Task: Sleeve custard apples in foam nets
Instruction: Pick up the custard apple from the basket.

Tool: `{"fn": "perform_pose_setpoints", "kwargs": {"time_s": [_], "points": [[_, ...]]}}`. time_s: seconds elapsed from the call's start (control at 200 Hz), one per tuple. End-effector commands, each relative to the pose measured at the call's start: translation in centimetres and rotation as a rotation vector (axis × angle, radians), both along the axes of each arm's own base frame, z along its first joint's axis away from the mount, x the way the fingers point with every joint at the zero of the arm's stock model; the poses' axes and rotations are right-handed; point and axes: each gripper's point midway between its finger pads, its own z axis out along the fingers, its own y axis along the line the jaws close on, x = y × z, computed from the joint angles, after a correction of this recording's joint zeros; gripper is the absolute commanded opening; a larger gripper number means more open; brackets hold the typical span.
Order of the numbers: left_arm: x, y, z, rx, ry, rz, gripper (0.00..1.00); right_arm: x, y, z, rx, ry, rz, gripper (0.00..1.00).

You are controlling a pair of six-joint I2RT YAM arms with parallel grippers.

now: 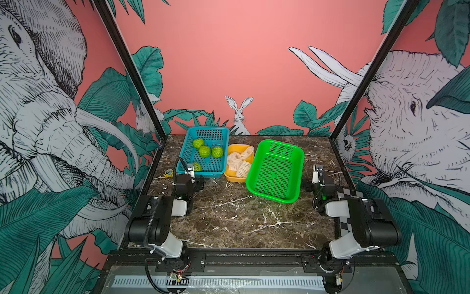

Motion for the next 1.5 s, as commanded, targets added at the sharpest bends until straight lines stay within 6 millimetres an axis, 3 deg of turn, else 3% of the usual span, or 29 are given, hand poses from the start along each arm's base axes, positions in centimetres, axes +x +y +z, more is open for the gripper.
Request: {"fn": "perform_pose_setpoints", "kwargs": {"time_s": [0.0, 0.925, 1.165, 1.37, 1.495], "points": [[0.8, 0.3, 1.7, 0.006, -0.06, 0.009, 1.0, 0.7, 0.5, 1.2, 0.003, -0.05, 0.021, 0.99], [0.7, 0.3, 1.8, -0.002, -0.064, -0.001, 0.99, 0.3, 0.0, 1.6, 0.003, -0.078, -0.01, 0.99], [-1.0, 0.4, 4.5, -0.018, -0.106, 0.001, 0.99, -0.9, -1.9, 4.3, -0.006, -0.109, -0.12, 0.99], [-2.5, 0.2, 6.0, -0.099, -0.041, 0.026, 0.99, -1.8, -3.4, 9.1, 0.038, -0.149, -0.24, 0.99], [-3.5, -0.1, 7.1, -0.121, -0.009, 0.037, 0.99, -2.0, -2.5, 12.1, 0.111, -0.075, -0.247, 0.98]]}}
